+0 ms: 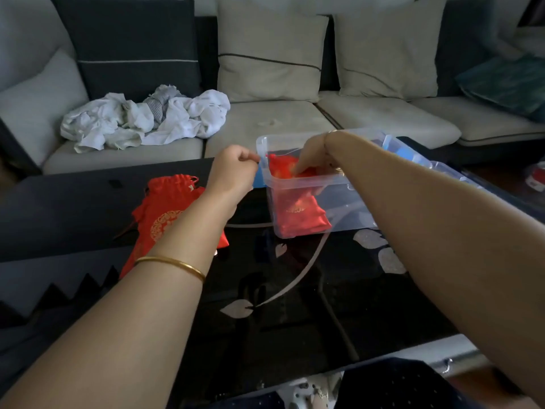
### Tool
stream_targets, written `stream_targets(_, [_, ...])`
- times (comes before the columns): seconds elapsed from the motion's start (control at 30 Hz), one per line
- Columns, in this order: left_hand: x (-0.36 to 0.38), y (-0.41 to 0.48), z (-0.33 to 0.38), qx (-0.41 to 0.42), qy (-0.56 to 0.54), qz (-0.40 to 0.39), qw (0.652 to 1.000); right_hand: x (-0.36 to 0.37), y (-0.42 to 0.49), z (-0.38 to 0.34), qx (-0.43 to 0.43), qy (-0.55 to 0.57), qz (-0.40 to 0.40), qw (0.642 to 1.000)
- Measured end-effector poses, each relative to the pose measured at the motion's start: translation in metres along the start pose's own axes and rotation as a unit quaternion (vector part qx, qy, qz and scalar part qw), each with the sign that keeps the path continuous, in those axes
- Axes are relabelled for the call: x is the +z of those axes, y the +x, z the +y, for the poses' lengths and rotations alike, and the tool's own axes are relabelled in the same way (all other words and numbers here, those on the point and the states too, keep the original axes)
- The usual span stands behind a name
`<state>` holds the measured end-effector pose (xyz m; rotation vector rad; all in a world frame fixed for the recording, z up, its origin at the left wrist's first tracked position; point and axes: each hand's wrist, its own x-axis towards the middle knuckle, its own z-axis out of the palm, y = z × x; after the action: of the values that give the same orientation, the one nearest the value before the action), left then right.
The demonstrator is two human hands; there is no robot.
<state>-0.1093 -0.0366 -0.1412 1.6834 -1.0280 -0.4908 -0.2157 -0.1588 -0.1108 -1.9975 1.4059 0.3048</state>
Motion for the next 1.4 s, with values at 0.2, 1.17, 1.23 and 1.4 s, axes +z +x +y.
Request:
stream_targets(0.2, [-0.001, 0.008, -0.012, -0.012, 0.008, 0.019, 1.000, 0.013, -0.010, -0.007, -0.006, -0.290, 0.134, 0.948])
stream_targets(1.17, [-0.088, -0.034, -0.125, -0.210, 0.190, 0.168, 0.944, 0.178, 0.004, -0.082, -0.187, 0.221, 0.118, 0.950])
stream_targets(1.23, [-0.090, -0.033, -0.126, -0.196, 0.141, 0.153, 0.958, 0.179, 0.011, -0.082, -0.177, 0.271, 0.116, 0.939])
stream_targets(1.4, [-0.094, -0.039, -0.099, -0.216, -0.114, 0.078, 0.967, 0.167, -0.009, -0.060, -0.230, 0.310, 0.129, 0.913])
